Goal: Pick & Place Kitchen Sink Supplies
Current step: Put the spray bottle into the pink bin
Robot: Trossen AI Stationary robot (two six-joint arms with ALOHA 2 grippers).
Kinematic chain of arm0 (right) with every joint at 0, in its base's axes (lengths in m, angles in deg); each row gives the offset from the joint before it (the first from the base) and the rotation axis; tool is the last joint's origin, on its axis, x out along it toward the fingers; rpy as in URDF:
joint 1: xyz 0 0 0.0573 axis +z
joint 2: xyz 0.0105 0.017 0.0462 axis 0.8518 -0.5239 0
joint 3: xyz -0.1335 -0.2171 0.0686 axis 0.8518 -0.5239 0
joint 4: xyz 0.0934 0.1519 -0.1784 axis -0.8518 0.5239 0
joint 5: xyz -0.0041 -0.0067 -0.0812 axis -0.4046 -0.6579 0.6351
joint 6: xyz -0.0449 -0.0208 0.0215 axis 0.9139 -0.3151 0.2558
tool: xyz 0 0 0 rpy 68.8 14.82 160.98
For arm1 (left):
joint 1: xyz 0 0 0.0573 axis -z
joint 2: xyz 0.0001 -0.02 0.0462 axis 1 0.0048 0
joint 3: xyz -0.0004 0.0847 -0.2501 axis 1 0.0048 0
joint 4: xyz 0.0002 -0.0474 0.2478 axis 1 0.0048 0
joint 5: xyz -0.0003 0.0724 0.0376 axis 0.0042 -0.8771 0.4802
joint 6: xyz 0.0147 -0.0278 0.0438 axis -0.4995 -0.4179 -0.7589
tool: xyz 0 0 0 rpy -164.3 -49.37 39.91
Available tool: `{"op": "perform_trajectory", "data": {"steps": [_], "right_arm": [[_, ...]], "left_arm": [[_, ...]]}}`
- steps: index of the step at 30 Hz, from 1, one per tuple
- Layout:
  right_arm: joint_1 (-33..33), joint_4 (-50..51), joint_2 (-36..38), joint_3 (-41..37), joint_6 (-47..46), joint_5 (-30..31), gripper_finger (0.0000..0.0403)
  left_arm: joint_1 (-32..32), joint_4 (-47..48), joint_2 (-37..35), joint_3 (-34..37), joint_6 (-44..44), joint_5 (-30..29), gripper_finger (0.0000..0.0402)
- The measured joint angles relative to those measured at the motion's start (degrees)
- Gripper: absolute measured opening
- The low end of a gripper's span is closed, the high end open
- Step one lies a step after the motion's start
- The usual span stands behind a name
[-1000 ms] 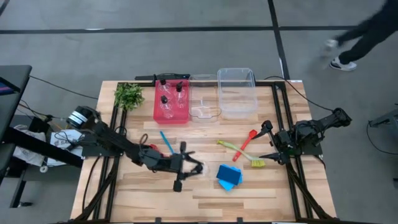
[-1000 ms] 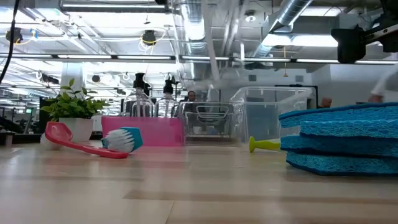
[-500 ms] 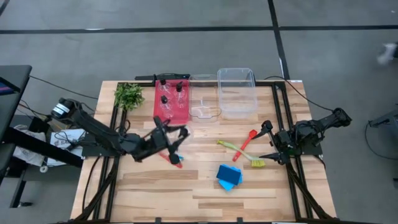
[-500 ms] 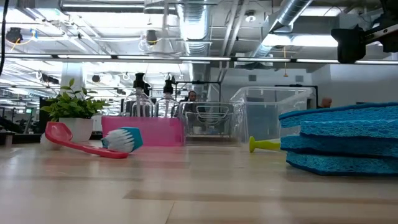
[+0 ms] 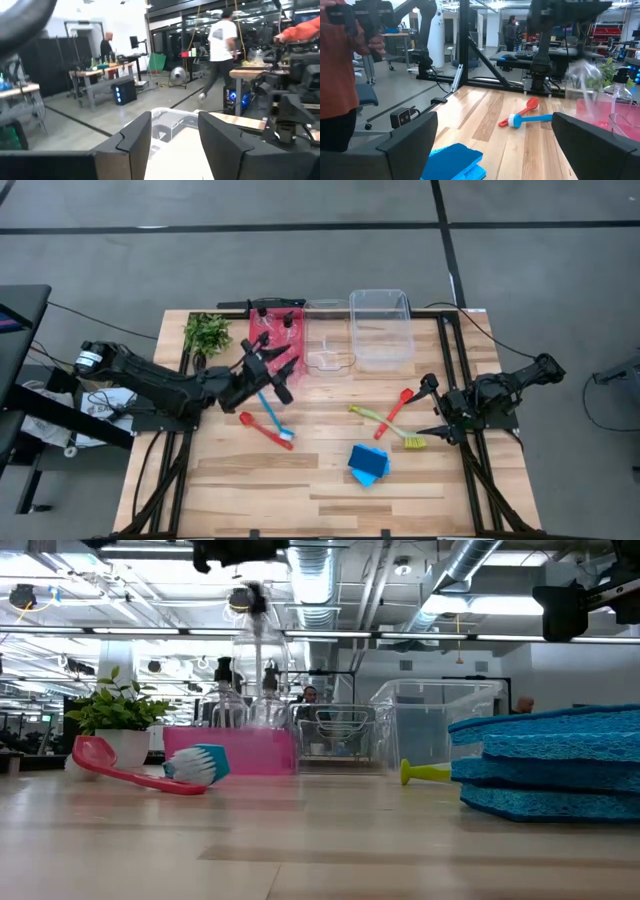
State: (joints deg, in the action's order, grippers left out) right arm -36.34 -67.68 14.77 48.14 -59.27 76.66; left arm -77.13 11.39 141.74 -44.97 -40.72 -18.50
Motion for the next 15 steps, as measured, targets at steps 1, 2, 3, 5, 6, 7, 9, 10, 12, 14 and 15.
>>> {"op": "perform_trajectory", "data": {"steps": [1, 2, 3, 5, 6, 7, 9, 10, 12, 14, 15], "right_arm": [[0.02, 0.0, 0.0, 0.0, 0.01, -0.01, 0.0386], [0.02, 0.0, -0.02, 0.0, -0.01, -0.01, 0.0386], [-0.01, 0.0, -0.02, 0.0, 0.01, 0.01, 0.0386], [0.02, 0.0, -0.02, 0.0, -0.01, -0.01, 0.0386], [-0.01, 0.0, -0.02, 0.0, 0.01, -0.01, 0.0386], [0.01, 0.0, -0.02, 0.0, 0.01, 0.0, 0.0386], [0.02, 0.0, -0.02, 0.0, 0.01, -0.01, 0.0386], [0.0, 0.0, 0.0, 0.0, 0.0, -0.01, 0.0386], [0.02, 0.0, -0.02, 0.0, 0.0, -0.01, 0.0386], [0.02, 0.0, 0.0, 0.0, 0.0, -0.01, 0.0386], [0.01, 0.0, -0.01, 0.0, -0.02, 0.0, 0.0386]], "left_arm": [[-1.08, -0.05, 0.01, 0.22, 1.26, 1.06, 0.0161], [-2.07, -0.17, 0.01, 0.43, 2.24, 1.77, 0.0158], [-3.08, -0.16, 0.01, 0.61, 2.54, 2.11, 0.0153], [-4.77, -0.06, 0.08, 0.71, 2.38, 2.14, 0.0143], [-5.68, -0.12, 0.08, 0.71, 2.38, 2.14, 0.0137], [-6.5, -0.16, 0.07, 0.71, 2.37, 2.16, 0.0132], [-7.58, -0.08, 0.08, 0.71, 2.37, 2.13, 0.0121], [-7.66, -0.06, 0.08, 0.71, 2.31, 2.11, 0.0116], [-7.56, 1.09, 0.05, 0.7, 2.23, 3.2, 0.0107], [-6.92, 2.74, 0.1, 0.71, 2.21, 4.37, 0.0102], [-6.42, 3.13, 0.08, 0.71, 2.27, 4.57, 0.01]]}}
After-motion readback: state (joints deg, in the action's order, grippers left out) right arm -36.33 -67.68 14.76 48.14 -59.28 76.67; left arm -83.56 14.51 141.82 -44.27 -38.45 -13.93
